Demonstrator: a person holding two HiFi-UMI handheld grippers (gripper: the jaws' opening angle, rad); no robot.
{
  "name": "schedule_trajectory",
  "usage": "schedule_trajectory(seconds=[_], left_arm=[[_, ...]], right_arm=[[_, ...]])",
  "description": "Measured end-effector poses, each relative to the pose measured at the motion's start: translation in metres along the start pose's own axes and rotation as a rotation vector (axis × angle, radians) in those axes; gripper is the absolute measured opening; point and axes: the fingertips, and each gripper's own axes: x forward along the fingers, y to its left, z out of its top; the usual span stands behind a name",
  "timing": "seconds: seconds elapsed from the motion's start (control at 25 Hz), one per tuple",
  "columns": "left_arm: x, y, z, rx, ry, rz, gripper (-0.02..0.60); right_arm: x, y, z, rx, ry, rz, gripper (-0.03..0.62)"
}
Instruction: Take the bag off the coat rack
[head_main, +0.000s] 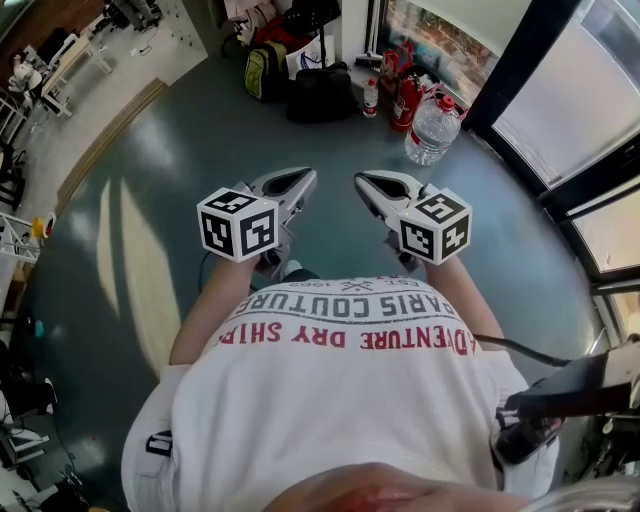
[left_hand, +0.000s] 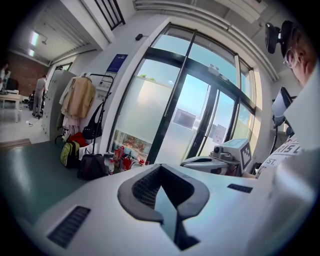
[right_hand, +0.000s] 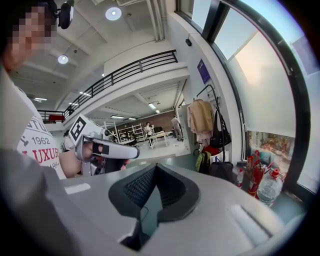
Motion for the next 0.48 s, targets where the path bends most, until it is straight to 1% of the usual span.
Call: schedule_trajectory(seconds=[0.16, 0.32, 0.4, 0.48], left_arm=[[0.036, 0.038, -0.006, -0.021, 0.004, -0.008, 0.002], [0.048, 0.078, 0.012, -0.029, 0.01, -0.035, 0.002], [0.061, 0.111, 0.024, -0.023, 0.014, -0.043, 0.002], [0.082, 0.157, 0.039, -0.013, 0.019, -0.038, 0.002]], right_arm=[[0.027, -0.042, -0.014, 0.016, 0.013, -0.019, 0.002], [0.062, -0.065, 0.002, 0.036, 0.028, -0.053, 0.002], [0.092, -0.087, 0.01, 0.044, 0.036, -0.069, 0.002], [0.132, -0.118, 0.019, 0.055, 0.044, -0.081, 0.002]])
